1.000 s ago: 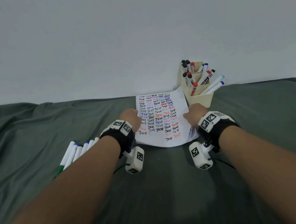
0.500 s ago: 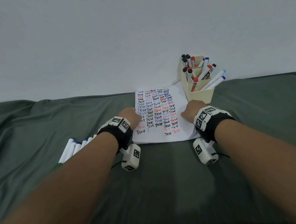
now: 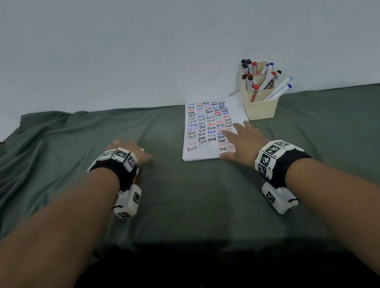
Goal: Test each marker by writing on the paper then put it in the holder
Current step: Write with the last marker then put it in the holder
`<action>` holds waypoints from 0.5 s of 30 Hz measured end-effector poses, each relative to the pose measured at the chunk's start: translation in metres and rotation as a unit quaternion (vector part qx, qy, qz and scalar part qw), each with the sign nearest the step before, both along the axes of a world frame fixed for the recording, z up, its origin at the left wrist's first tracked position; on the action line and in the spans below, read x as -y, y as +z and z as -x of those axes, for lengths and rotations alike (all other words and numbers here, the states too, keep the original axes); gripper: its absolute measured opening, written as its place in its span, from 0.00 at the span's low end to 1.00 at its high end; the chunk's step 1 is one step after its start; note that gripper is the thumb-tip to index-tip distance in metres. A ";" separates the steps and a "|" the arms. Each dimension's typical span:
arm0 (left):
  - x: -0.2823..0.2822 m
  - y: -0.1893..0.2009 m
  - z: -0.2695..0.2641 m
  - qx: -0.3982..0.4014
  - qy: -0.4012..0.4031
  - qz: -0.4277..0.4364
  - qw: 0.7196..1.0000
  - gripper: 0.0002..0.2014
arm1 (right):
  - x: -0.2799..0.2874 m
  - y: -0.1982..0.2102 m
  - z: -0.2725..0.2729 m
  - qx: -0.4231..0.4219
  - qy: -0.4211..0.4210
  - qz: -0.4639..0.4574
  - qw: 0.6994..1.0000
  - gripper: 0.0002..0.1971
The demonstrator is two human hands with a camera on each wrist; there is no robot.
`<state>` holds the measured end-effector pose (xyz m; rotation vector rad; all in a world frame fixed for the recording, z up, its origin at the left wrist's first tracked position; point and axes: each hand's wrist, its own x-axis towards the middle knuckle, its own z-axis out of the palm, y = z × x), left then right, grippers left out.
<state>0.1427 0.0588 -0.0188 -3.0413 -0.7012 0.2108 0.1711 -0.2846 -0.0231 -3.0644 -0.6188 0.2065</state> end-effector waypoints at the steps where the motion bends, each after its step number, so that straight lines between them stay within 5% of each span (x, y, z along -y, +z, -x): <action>1: -0.010 -0.001 0.008 -0.004 0.021 0.020 1.000 0.37 | -0.001 -0.003 0.006 -0.005 0.001 -0.006 1.000 0.43; 6: -0.028 -0.008 0.033 -0.004 0.081 0.131 0.988 0.41 | 0.000 -0.012 0.025 -0.023 -0.010 -0.006 1.000 0.43; 10: -0.025 -0.013 0.035 0.038 0.058 0.110 0.992 0.32 | 0.002 -0.017 0.026 -0.017 -0.014 -0.006 1.000 0.44; 15: -0.015 -0.023 0.033 0.038 0.054 0.076 0.995 0.36 | -0.003 -0.022 0.024 -0.013 -0.013 0.004 1.000 0.44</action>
